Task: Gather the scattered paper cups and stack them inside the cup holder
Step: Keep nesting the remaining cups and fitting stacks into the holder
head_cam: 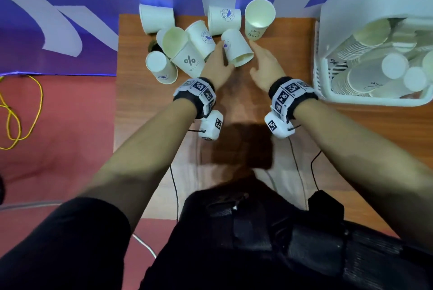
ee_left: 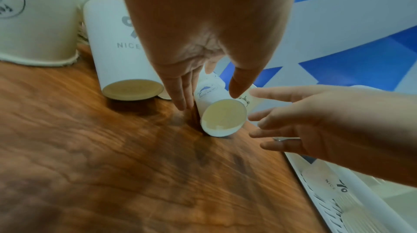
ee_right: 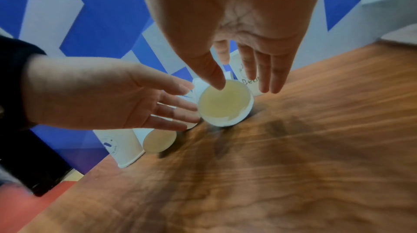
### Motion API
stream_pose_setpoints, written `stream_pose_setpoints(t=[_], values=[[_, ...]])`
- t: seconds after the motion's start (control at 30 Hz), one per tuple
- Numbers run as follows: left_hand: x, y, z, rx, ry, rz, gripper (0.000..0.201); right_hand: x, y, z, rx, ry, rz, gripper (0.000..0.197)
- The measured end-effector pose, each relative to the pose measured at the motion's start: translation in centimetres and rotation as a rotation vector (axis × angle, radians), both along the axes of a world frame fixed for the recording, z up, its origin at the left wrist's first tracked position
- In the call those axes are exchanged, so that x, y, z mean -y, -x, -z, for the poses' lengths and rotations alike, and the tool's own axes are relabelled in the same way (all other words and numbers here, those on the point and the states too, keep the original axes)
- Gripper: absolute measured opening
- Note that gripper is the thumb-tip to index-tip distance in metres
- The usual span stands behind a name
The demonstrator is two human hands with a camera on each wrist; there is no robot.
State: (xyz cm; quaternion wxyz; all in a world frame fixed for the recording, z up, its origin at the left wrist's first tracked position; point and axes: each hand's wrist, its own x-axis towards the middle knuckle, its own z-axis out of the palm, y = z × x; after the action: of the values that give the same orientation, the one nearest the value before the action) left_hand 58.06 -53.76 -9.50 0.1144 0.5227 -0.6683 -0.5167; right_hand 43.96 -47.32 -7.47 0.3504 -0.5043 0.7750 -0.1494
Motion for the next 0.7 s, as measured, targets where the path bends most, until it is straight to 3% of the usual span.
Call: stream_pose_setpoints(t=[0.17,0.27,0.43,0.7], values=[[1.1,0.4,1.2,-0.103,-0.130,0.003,0.082,2.1,-1.1,1.7,0.091,0.005,0.070,0.063],[2.1,0.5,5.8,-0.103,-0.197,0.008,0.091,2.2,-1.6,2.1,0.091,-0.005,0.112,0.060],[-0.3,-0.2,0.2,0.026,-0.122,0.069,0.081,0.3,-1.5,1.3,0.077,-0.004,0.108,0.057],[-3.8,0.6,-2.8,-0.048,-0.075,0.078,0.069,-5.2,-1.3,-2.3,0.110,0.086,0.049,0.048]])
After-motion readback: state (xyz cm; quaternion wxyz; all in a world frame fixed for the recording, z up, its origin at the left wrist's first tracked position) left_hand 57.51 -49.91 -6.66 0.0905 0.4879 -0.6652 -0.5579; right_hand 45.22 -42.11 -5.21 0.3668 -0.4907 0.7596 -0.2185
